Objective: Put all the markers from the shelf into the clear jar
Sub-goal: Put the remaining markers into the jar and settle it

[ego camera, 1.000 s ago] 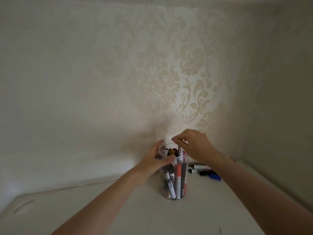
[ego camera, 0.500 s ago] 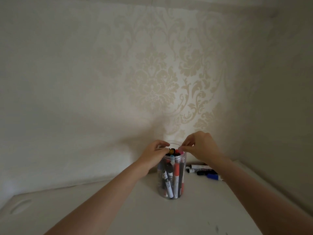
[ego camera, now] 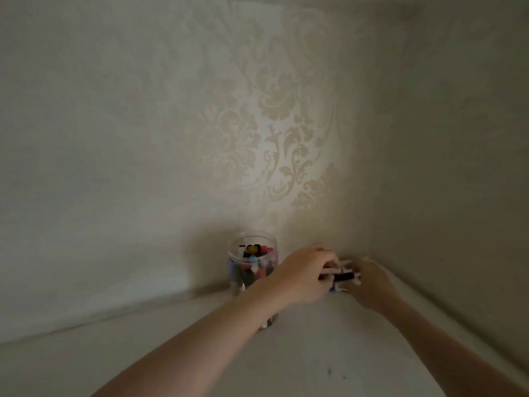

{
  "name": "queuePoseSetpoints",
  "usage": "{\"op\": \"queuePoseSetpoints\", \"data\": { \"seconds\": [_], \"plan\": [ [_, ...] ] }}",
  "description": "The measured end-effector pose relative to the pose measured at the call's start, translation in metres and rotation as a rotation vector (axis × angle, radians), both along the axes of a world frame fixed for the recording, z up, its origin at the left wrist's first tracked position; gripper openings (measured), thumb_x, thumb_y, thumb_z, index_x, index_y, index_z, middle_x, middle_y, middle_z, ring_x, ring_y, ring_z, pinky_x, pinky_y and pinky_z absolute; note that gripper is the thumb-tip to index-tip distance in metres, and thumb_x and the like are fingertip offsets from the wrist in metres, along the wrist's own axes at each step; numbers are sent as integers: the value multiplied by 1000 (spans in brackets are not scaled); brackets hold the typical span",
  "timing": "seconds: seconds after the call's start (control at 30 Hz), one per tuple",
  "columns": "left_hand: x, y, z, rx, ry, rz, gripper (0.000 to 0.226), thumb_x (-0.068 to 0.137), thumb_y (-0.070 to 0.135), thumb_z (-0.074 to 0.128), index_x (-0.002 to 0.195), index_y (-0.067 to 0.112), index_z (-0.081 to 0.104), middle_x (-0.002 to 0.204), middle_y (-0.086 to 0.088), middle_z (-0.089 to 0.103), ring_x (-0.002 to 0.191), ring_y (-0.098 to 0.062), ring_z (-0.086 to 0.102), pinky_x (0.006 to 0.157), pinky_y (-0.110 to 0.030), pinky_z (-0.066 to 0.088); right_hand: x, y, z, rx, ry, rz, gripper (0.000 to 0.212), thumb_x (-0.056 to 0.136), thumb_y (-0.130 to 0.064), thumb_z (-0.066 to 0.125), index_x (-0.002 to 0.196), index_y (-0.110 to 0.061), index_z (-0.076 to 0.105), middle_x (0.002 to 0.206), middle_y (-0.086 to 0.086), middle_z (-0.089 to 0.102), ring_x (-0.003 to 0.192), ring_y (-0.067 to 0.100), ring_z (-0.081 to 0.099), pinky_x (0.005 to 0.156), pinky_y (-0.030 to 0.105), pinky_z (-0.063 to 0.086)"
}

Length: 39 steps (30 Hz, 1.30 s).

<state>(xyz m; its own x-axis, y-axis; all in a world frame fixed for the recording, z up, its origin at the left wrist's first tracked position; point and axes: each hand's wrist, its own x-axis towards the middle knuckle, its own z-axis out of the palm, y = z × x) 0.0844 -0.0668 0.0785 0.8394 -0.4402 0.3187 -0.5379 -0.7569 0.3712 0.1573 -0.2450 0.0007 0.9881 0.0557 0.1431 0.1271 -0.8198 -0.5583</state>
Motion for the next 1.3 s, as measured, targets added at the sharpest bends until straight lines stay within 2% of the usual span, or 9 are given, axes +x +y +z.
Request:
{"op": "queuePoseSetpoints", "data": {
  "seconds": [0.13,0.23,0.5,0.63,0.77,0.83,0.93,1.03,1.3],
  "plan": [
    [32,-7,-68,292,371,191,69,93,17,58,152,20,23,159,-12,15,143,-33,29,113,-42,35,2,-34,-33,-109,6,38,46,89,-32,61,133,-23,50,136,2,51,122,19,52,96,31,43],
    [55,-10,-96,398,284,336,86,92,12,57,155,22,1,164,-9,-9,151,-35,-4,122,-50,13,14,-42,-42,-189,43,47,47,92,-41,54,137,-30,45,138,-4,48,126,17,47,96,32,43],
    [94,-21,-99,358,105,460,42,95,7,48,135,19,47,135,-9,52,124,-30,48,105,-41,37,15,-55,-54,-244,-10,79,29,91,-42,54,120,-38,58,108,-8,56,107,14,53,84,28,41],
    [81,-25,-107,216,43,448,39,96,8,48,131,25,55,130,-5,57,119,-26,52,100,-37,41,2,-68,-45,214,-13,66,24,81,-26,74,101,-32,63,89,-5,64,78,14,64,64,10,45],
    [59,-31,-72,-200,-26,372,23,95,8,55,116,14,62,116,-5,64,104,-21,60,82,-23,44,-6,-68,-17,751,-37,-147,19,78,-13,76,91,-19,63,85,5,66,65,23,66,65,32,57],
    [45,-29,-31,-307,-91,324,19,95,11,57,114,13,58,110,-2,63,89,-14,60,69,-15,42,-8,-64,-2,786,-103,-188,20,82,-17,73,100,-15,63,88,5,68,75,27,67,74,40,55],
    [22,-9,37,-444,-169,266,28,95,13,59,120,13,48,97,0,62,76,-17,63,61,-27,54,-18,-45,28,802,-191,-153,23,85,-14,68,107,-13,60,94,11,69,78,29,67,76,42,54],
    [3,38,83,-487,-267,335,35,93,13,63,119,10,41,90,2,59,77,-19,65,58,-22,51,-34,-16,62,843,-285,-91,23,86,-11,68,106,-16,57,90,7,69,71,19,68,63,26,56],
    [-23,130,64,-344,-318,487,22,95,12,58,117,12,52,101,-7,64,85,-21,63,75,-32,53,-57,65,122,901,-441,37,25,86,-22,69,108,-19,59,95,3,73,79,14,73,77,33,57]
  ]
}}
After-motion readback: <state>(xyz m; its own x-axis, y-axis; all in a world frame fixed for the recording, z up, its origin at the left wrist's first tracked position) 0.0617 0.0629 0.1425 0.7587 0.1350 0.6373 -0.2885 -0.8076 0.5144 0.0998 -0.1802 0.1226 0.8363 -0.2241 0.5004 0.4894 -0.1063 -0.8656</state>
